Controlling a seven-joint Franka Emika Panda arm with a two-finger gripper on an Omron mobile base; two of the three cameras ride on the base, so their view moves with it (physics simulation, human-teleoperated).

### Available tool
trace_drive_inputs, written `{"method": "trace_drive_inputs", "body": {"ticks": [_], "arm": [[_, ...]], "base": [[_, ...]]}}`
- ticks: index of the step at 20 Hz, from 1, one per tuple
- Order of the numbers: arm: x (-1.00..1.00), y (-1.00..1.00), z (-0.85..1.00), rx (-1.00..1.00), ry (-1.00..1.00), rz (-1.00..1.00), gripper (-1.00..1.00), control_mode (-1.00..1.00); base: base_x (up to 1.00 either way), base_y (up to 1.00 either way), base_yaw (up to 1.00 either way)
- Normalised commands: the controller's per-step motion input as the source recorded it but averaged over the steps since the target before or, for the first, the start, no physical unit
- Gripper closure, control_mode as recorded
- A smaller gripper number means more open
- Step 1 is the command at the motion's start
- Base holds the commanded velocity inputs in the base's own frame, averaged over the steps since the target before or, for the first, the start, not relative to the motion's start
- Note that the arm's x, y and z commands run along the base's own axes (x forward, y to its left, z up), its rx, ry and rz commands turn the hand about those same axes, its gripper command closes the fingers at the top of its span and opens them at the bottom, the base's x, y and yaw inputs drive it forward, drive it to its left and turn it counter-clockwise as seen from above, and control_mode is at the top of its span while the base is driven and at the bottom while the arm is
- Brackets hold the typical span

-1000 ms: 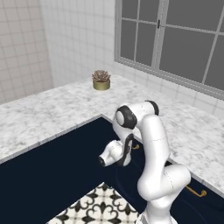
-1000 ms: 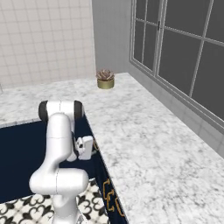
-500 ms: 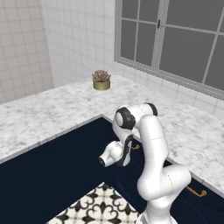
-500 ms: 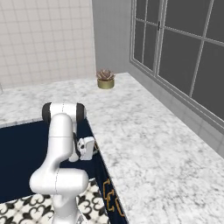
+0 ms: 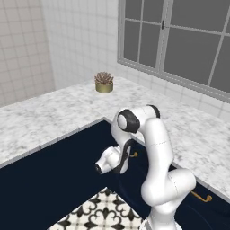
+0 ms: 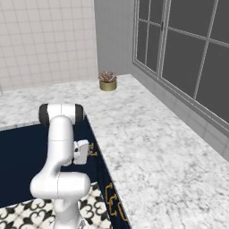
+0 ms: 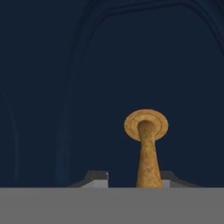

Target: Take a straw from the drawer in front and place it inside the glass cup on the dining counter.

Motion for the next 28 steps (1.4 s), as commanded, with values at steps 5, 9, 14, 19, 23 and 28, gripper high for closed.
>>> {"method": "trace_drive_inputs", "body": {"ticks": [5,9,14,19,23,28], "arm": [[-0.34,1.00,0.00,0.00,0.10,0.00,1.00,-1.00],[-0.38,1.00,0.00,0.00,0.10,0.00,1.00,-1.00],[-0.46,1.00,0.00,0.00,0.08,0.02,1.00,-1.00],[-0.50,1.00,0.00,0.00,0.06,0.03,1.00,-1.00],[-0.51,1.00,0.00,0.00,0.04,0.03,1.00,-1.00],[-0.42,0.90,0.06,0.00,0.02,0.01,-1.00,-1.00]], "base": [[0.00,0.00,0.00],[0.00,0.00,0.00],[0.00,0.00,0.00],[0.00,0.00,0.00],[0.00,0.00,0.00],[0.00,0.00,0.00]]}}
